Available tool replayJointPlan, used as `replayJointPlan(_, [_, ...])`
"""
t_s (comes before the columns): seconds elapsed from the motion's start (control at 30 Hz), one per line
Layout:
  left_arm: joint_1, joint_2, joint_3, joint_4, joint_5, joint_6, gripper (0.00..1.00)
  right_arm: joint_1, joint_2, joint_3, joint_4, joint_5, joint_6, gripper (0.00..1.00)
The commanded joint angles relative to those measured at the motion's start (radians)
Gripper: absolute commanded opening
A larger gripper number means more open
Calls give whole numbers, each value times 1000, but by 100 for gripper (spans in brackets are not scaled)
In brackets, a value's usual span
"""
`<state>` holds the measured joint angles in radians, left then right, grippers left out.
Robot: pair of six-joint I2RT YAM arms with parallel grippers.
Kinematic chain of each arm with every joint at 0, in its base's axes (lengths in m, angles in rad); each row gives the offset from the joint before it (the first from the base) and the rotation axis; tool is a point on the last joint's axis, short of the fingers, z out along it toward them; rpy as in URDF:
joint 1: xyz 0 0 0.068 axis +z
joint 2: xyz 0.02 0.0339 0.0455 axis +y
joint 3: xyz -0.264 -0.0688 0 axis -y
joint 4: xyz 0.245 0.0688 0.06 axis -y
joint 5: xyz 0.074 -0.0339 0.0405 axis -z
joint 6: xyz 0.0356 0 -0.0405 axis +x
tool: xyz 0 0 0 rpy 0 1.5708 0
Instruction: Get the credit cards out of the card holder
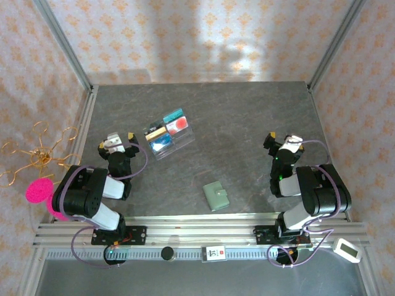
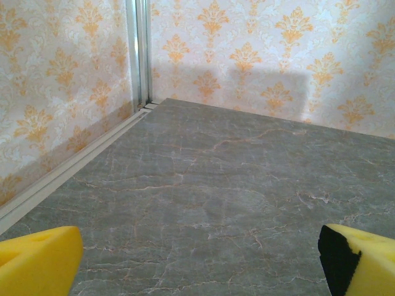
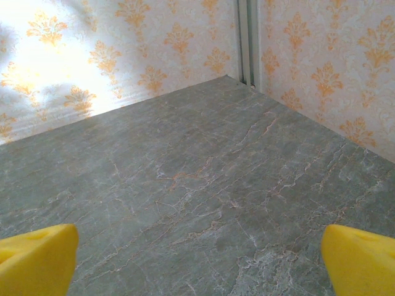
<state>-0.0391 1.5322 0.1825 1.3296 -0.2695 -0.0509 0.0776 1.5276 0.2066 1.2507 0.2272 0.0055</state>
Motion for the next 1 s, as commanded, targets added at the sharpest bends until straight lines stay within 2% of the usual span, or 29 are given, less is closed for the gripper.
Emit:
replayJointPlan(0.0, [0,8,11,42,-1,11,99,-2,-7,1,32,9,-1,100])
replayJointPlan(0.97, [0,8,12,39,0,11,99,-4,-3,8,20,6,2,100])
